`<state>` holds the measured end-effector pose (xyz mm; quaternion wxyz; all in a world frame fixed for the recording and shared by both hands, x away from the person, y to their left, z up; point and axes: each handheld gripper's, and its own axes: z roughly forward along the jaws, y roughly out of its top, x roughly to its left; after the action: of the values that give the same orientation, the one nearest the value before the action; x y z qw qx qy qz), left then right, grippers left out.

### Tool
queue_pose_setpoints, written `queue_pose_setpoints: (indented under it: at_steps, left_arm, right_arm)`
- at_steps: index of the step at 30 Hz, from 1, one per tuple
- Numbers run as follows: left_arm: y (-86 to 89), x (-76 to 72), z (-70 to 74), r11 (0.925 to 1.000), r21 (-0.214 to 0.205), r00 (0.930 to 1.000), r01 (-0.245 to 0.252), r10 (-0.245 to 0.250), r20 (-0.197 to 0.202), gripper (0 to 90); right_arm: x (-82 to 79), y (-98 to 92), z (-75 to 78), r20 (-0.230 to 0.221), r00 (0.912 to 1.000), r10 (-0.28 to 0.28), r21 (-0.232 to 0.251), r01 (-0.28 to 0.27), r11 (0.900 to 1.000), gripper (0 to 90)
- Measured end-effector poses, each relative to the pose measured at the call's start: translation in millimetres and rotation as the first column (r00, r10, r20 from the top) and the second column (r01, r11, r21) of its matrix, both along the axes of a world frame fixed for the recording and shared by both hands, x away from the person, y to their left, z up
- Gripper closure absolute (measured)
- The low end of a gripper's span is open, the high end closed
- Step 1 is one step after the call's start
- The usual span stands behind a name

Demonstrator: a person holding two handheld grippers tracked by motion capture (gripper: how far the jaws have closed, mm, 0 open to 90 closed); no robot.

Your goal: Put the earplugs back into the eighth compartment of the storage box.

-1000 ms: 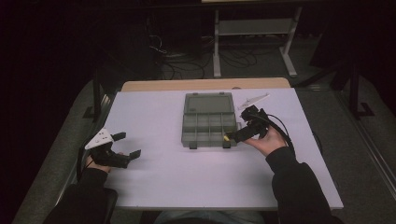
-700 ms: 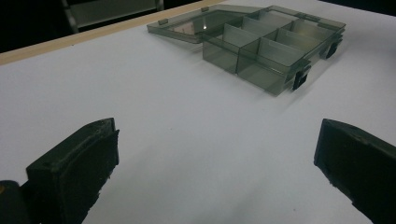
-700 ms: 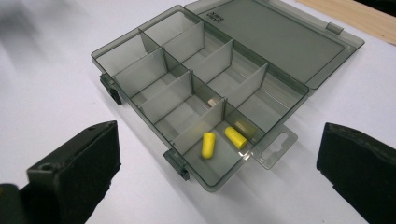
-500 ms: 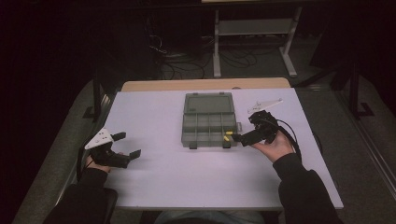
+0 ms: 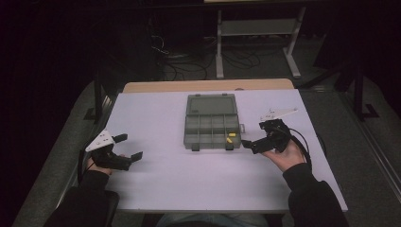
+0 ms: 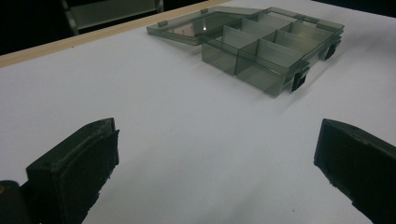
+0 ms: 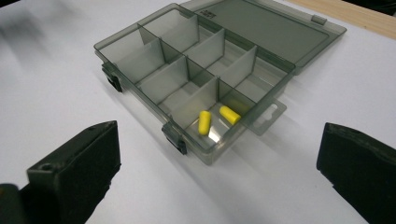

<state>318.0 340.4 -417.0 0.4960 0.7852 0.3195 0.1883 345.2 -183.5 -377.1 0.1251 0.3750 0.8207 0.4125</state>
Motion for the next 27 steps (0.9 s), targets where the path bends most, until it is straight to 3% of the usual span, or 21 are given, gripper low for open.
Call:
queue_pose_setpoints:
  at_steps: [15, 27]
  left_arm:
    - [-0.2, -0.3, 0.3, 1.0000, -0.004, 1.0000, 0.000, 0.000, 0.004, 0.0]
    - [0.1, -0.4, 0.5, 1.0000, -0.002, 1.0000, -0.001, 0.001, 0.006, 0.0]
  right_arm:
    - [-18.4, -22.4, -8.5, 0.058, 0.9978, -0.034, 0.028, 0.032, 0.9991, 0.0]
    - [-37.2, -44.6, -18.8, 0.121, 0.9889, -0.086, 0.084, 0.076, 0.9936, 0.0]
